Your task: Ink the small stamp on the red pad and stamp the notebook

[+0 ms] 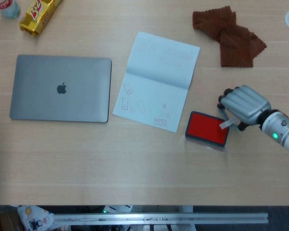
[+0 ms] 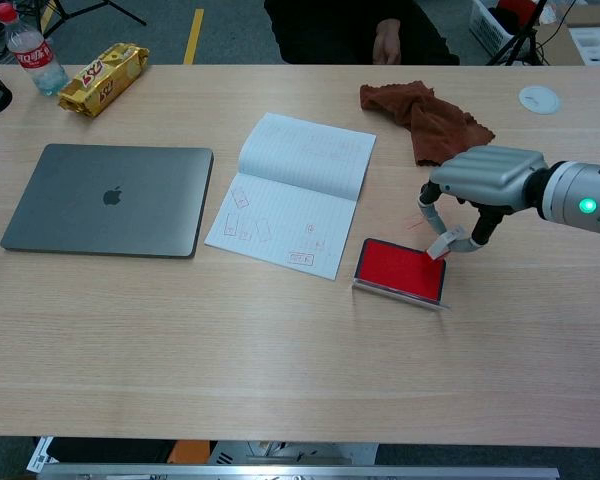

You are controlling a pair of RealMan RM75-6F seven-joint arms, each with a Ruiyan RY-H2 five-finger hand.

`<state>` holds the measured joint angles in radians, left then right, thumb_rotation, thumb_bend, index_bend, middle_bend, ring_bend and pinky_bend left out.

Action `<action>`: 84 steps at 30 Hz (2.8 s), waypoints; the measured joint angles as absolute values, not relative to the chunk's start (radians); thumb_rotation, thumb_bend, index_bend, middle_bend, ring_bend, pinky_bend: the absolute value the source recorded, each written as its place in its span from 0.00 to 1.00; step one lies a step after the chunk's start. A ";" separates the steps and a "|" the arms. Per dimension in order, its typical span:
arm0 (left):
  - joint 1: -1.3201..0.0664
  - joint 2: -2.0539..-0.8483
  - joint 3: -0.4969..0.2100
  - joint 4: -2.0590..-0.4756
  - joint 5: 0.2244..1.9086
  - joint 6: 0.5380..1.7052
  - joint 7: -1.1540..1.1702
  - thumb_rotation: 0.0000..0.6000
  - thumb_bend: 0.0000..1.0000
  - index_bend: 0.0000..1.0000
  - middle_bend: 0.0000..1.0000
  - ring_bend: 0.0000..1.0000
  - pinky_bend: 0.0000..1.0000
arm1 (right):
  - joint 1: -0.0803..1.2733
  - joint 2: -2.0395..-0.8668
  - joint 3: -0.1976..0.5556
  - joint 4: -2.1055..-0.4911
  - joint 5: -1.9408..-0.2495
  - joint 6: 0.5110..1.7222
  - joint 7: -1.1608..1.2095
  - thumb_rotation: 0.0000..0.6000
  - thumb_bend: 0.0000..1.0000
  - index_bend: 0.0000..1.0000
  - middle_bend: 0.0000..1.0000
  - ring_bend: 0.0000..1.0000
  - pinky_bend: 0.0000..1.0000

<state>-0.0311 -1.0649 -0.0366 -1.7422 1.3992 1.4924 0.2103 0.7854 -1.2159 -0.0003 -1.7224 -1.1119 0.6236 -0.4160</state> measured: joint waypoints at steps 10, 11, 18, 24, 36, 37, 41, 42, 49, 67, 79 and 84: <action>-0.031 -1.067 -0.037 -1.734 1.385 1.485 0.206 1.00 0.27 0.17 0.08 0.09 0.11 | 0.866 -1.272 -0.041 -1.715 -0.980 0.641 -0.568 1.00 0.57 0.64 0.44 0.27 0.39; -0.031 -1.068 -0.037 -1.732 1.385 1.484 0.204 1.00 0.27 0.17 0.08 0.09 0.11 | 0.874 -1.279 -0.046 -1.714 -0.969 0.649 -0.587 1.00 0.57 0.64 0.44 0.27 0.39; -0.030 -1.072 -0.036 -1.717 1.379 1.477 0.193 1.00 0.27 0.17 0.08 0.09 0.11 | 0.921 -1.328 -0.078 -1.713 -0.902 0.698 -0.674 1.00 0.57 0.65 0.44 0.27 0.39; -0.030 -1.074 -0.036 -1.708 1.375 1.473 0.184 1.00 0.27 0.17 0.08 0.09 0.11 | 0.944 -1.360 -0.099 -1.710 -0.872 0.723 -0.707 1.00 0.57 0.65 0.44 0.27 0.39; -0.029 -1.076 -0.035 -1.700 1.370 1.467 0.179 1.00 0.27 0.17 0.07 0.09 0.11 | 0.960 -1.403 -0.134 -1.684 -0.855 0.758 -0.736 1.00 0.57 0.65 0.44 0.27 0.39; -0.029 -1.076 -0.034 -1.700 1.370 1.467 0.179 1.00 0.27 0.17 0.07 0.09 0.11 | 0.961 -1.404 -0.136 -1.683 -0.853 0.759 -0.738 1.00 0.57 0.65 0.44 0.27 0.39; -0.029 -1.077 -0.034 -1.699 1.370 1.466 0.180 1.00 0.27 0.17 0.07 0.09 0.11 | 0.964 -1.413 -0.142 -1.674 -0.843 0.762 -0.739 1.00 0.57 0.65 0.44 0.27 0.39; -0.030 -1.077 -0.034 -1.700 1.371 1.466 0.180 1.00 0.27 0.17 0.07 0.09 0.11 | 0.965 -1.414 -0.143 -1.672 -0.842 0.763 -0.739 1.00 0.57 0.65 0.44 0.27 0.39; -0.030 -1.076 -0.035 -1.704 1.369 1.467 0.185 1.00 0.27 0.17 0.07 0.09 0.11 | 0.970 -1.424 -0.154 -1.660 -0.835 0.764 -0.742 1.00 0.57 0.65 0.44 0.27 0.39; -0.030 -1.060 -0.030 -1.737 1.382 1.470 0.193 1.00 0.27 0.17 0.07 0.09 0.11 | 1.003 -1.257 -0.031 -1.774 -0.798 0.766 -0.587 1.00 0.57 0.66 0.46 0.27 0.39; -0.016 -1.044 -0.024 -1.738 1.377 1.478 0.171 1.00 0.27 0.17 0.07 0.09 0.11 | 1.171 -1.369 -0.012 -1.650 -0.525 0.714 -0.649 1.00 0.59 0.70 0.49 0.29 0.39; -0.015 -1.039 -0.025 -1.740 1.376 1.478 0.164 1.00 0.27 0.17 0.07 0.09 0.11 | 1.228 -1.435 -0.016 -1.581 -0.448 0.713 -0.676 1.00 0.59 0.70 0.49 0.29 0.39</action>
